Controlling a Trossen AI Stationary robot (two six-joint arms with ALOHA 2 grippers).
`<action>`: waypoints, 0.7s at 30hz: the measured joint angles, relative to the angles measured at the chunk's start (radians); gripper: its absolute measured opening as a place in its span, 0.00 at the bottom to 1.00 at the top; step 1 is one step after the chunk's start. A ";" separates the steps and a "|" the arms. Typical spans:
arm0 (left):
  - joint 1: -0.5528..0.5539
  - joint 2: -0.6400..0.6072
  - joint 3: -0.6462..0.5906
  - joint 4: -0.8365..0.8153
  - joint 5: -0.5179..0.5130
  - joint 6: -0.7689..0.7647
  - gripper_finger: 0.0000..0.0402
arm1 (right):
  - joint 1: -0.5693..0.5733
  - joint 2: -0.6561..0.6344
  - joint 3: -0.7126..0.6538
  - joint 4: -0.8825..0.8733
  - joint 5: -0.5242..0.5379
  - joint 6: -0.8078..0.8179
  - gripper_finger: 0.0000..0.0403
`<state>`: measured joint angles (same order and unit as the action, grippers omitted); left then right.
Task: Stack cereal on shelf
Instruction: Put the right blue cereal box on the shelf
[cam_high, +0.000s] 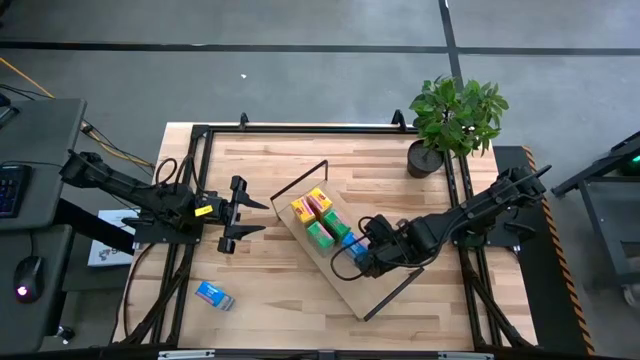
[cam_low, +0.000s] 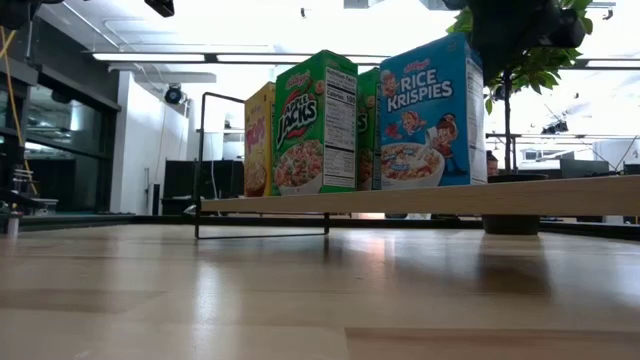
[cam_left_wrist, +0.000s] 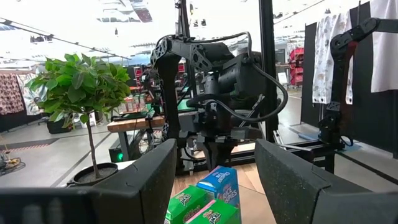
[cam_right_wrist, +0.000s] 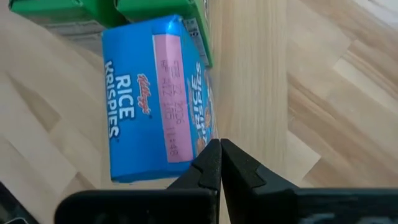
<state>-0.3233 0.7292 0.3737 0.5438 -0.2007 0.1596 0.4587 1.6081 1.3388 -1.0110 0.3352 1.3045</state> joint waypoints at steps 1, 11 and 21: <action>0.000 0.000 0.000 0.000 0.000 0.000 0.52 | 0.000 0.000 0.000 0.000 -0.007 0.000 0.00; 0.000 0.000 0.000 0.000 0.000 0.000 0.52 | 0.000 0.000 0.000 0.007 -0.050 0.005 0.00; 0.000 0.000 0.000 0.000 0.000 0.000 0.52 | 0.000 -0.002 0.000 -0.016 -0.088 0.004 0.00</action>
<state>-0.3235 0.7292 0.3737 0.5437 -0.2007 0.1596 0.4587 1.6059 1.3392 -1.0267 0.2473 1.3089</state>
